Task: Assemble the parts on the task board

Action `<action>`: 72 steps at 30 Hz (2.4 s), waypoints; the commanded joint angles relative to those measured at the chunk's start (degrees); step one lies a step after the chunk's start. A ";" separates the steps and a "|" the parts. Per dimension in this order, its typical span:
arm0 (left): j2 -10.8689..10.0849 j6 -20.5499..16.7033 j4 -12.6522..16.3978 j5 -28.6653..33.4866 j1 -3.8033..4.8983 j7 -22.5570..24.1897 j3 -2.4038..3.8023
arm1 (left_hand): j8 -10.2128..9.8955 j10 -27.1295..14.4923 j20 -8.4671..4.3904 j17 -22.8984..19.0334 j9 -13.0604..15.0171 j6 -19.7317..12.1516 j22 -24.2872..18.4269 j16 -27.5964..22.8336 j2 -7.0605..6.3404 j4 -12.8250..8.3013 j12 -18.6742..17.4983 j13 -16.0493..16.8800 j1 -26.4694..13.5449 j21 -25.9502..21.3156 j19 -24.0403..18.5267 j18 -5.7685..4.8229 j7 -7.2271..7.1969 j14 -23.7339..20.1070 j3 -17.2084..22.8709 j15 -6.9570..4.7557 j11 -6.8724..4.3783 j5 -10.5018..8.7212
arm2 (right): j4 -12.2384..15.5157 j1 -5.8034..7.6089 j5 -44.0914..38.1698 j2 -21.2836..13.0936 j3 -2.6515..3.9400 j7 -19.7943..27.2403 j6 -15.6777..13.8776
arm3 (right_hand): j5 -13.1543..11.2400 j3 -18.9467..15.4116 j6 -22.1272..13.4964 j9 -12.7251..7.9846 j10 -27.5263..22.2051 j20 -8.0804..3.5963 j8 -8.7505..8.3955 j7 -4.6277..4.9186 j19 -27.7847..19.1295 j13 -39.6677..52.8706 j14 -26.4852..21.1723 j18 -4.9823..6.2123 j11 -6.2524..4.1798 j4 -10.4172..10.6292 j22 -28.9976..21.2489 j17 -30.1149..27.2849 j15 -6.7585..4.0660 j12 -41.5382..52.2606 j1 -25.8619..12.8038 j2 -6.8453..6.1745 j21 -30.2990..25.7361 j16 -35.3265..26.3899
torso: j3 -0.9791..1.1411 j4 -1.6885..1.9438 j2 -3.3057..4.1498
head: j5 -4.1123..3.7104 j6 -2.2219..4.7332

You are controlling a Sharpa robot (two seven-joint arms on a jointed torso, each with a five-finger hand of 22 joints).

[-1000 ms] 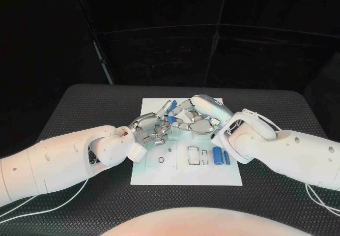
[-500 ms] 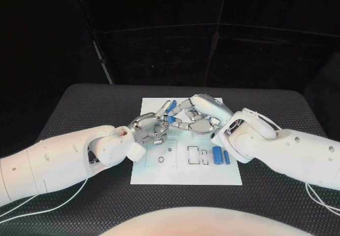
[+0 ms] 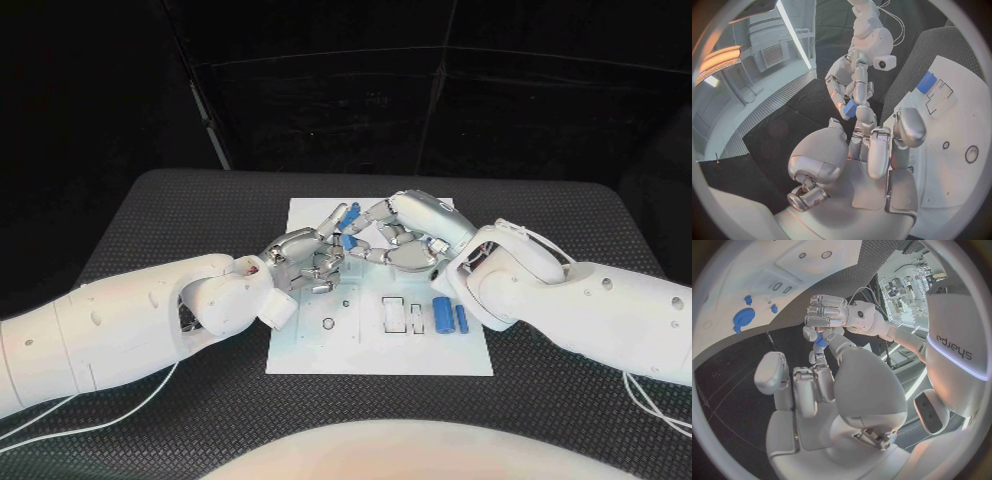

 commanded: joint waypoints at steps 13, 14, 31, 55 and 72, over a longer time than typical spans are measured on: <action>-0.18 0.38 -0.10 0.31 0.14 1.47 0.14 | 0.39 0.11 -0.48 12.73 0.14 0.56 0.04 0.26 0.75 -0.08 0.16 0.02 0.05 0.15 0.03 -0.97 0.03 5.08 -0.07 -0.48 -0.32 -0.16 | 0.45 -0.02 -0.34 -0.40 -0.05 -0.57 -0.69 | 0.07 -0.16 2.06 2.90 0.56 0.01 2.90 -1.35 0.41 5.40 5.96 -0.33 0.00 -0.13 0.12 15.09 -0.08 0.24 0.04 0.50 0.28 0.32 | 0.01 0.00 -0.02 | -0.01 -0.12; -0.19 0.39 -0.11 0.31 0.14 1.48 0.14 | 0.39 0.12 -0.49 12.74 0.15 0.56 0.05 0.27 0.75 -0.09 0.16 0.02 0.06 0.17 0.04 -0.98 0.03 5.08 -0.07 -0.49 -0.33 -0.16 | 0.48 -0.02 -0.36 -0.45 -0.05 -0.59 -0.73 | 0.07 -0.17 2.06 2.90 0.56 0.01 2.90 -1.35 0.41 5.41 5.96 -0.33 0.00 -0.12 0.12 15.09 -0.08 0.25 0.03 0.50 0.28 0.32 | 0.00 0.00 -0.04 | -0.02 -0.11; -0.41 0.45 -0.12 0.31 0.14 1.53 0.14 | 0.44 0.17 -0.55 12.74 0.25 0.57 0.10 0.27 0.69 -0.24 0.18 0.07 0.27 0.21 0.05 -0.99 -0.02 5.08 0.02 -0.54 -0.37 -0.16 | 0.93 -0.07 0.23 -1.15 -0.05 -0.80 -1.02 | 0.04 -0.34 2.09 2.90 0.63 -0.02 2.93 -1.37 0.42 5.48 5.96 -0.33 -0.02 0.00 0.13 15.09 -0.11 0.30 -0.22 0.50 0.29 0.32 | 0.00 0.00 0.01 | -0.09 -0.11; -0.64 -0.44 -0.45 0.18 0.13 1.48 0.14 | 0.45 0.04 -0.69 12.55 0.51 0.33 -0.15 0.15 0.64 -0.72 -0.08 -0.27 0.96 -0.10 -0.17 -0.92 -0.04 5.01 0.34 -0.64 -0.43 -0.16 | 1.25 -0.09 1.04 -1.45 -0.05 -0.69 -1.46 | 0.04 -0.45 2.11 2.89 0.73 -0.04 2.94 -1.39 0.43 5.61 5.96 -0.34 -0.04 0.10 0.14 15.09 -0.12 0.40 -0.39 0.52 0.30 0.32 | 0.00 0.00 -0.01 | 0.00 -0.18; -1.45 -4.81 -2.14 -1.52 0.14 0.10 0.15 | -1.98 -4.08 0.12 11.08 0.18 -4.69 -2.11 -0.77 0.39 -1.13 -3.41 -4.81 1.67 -2.59 -1.94 -0.48 1.81 4.39 0.28 0.59 1.15 -0.17 | 0.53 -0.13 3.95 -1.03 -0.05 -0.36 -1.88 | 0.04 -0.50 2.11 2.89 0.70 -0.05 2.94 -1.41 0.41 5.57 5.96 -0.33 -0.05 0.14 0.09 15.09 -0.13 0.36 -0.46 0.53 0.28 0.32 | -0.02 0.03 -0.03 | 0.10 -0.27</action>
